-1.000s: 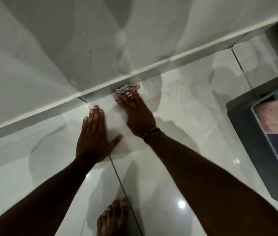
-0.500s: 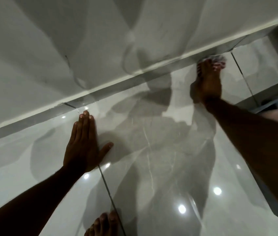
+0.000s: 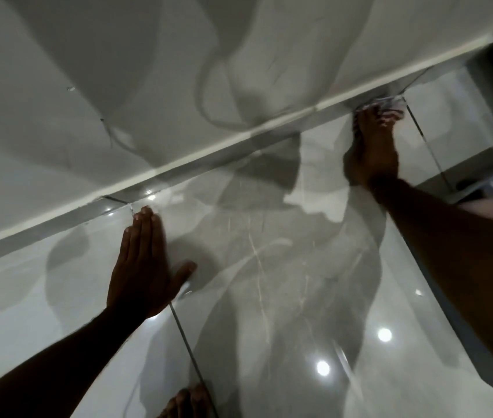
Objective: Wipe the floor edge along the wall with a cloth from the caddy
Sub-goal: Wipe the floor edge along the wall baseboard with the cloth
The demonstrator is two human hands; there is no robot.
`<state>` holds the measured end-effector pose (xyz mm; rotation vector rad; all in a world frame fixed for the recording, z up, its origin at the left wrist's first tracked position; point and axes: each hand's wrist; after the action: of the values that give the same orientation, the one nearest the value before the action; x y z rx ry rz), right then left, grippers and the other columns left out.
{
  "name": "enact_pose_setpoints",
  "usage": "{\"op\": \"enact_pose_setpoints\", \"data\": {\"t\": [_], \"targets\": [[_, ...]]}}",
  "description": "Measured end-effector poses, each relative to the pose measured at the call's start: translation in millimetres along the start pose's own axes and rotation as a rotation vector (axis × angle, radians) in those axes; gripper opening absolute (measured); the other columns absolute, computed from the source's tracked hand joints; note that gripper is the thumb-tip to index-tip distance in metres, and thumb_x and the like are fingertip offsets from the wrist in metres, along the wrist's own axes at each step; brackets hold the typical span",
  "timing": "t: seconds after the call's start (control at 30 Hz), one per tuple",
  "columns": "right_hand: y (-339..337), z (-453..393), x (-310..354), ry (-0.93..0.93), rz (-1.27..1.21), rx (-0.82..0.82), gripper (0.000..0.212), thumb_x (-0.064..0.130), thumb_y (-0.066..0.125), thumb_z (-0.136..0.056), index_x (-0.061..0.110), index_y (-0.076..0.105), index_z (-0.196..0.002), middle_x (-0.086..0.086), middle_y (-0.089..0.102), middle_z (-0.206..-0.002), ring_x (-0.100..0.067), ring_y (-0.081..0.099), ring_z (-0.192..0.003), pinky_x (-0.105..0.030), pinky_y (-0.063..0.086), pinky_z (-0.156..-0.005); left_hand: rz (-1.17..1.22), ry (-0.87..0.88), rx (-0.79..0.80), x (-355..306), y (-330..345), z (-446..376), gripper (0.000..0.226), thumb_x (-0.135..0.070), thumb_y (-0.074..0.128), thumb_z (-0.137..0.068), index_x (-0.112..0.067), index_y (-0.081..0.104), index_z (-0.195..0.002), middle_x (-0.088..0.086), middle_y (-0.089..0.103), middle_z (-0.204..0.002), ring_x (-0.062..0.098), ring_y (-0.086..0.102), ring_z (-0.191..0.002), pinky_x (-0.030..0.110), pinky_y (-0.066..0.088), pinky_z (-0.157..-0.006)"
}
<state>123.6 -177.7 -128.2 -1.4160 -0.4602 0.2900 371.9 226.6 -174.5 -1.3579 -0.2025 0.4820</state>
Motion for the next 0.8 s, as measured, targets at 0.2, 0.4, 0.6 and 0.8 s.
{"op": "enact_pose_setpoints", "data": {"t": [0.2, 0.4, 0.6, 0.8], "targets": [[39, 65, 94, -0.059, -0.1, -0.01, 0.062, 0.011, 0.039, -0.099, 0.01, 0.026, -0.161, -0.018, 0.018, -0.171, -0.039, 0.011, -0.16, -0.047, 0.006, -0.134, 0.008, 0.01, 0.001, -3, -7, 2, 0.112, -0.076, 0.038, -0.095, 0.004, 0.006, -0.166, 0.026, 0.005, -0.176, 0.038, 0.004, -0.165, 0.05, 0.01, -0.133], [52, 129, 199, -0.19, -0.224, 0.096, 0.069, 0.001, 0.037, -0.093, 0.018, 0.033, -0.159, -0.01, 0.024, -0.171, -0.037, 0.012, -0.16, -0.047, 0.011, -0.133, 0.079, -0.054, 0.052, -11, -10, 8, 0.106, -0.073, 0.038, -0.098, 0.0, 0.002, -0.167, 0.021, -0.001, -0.177, 0.032, -0.002, -0.165, 0.047, 0.004, -0.134], [60, 173, 278, -0.493, -0.204, 0.316, 0.06, 0.027, 0.019, -0.103, 0.021, 0.023, -0.162, 0.003, 0.023, -0.172, -0.039, 0.007, -0.161, -0.051, 0.015, -0.133, 0.069, -0.068, 0.085, -16, -13, 18, 0.092, -0.06, 0.031, -0.103, 0.0, 0.003, -0.167, 0.023, 0.0, -0.176, 0.036, -0.001, -0.165, 0.053, 0.012, -0.134], [55, 178, 286, -0.373, -0.204, 0.34, 0.07, 0.024, 0.01, -0.094, 0.022, 0.017, -0.164, 0.003, 0.015, -0.174, -0.036, 0.004, -0.162, -0.051, 0.016, -0.134, 0.111, -0.084, 0.142, -8, -24, 24, 0.099, -0.069, 0.02, -0.099, 0.0, 0.001, -0.167, 0.024, -0.005, -0.176, 0.036, -0.005, -0.165, 0.051, 0.008, -0.134]]}}
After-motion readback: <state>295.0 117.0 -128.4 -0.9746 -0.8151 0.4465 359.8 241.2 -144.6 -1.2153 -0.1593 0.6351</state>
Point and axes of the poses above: each hand's wrist, its own z-axis away from the middle knuckle, its own y-axis out of the palm, x = y × z
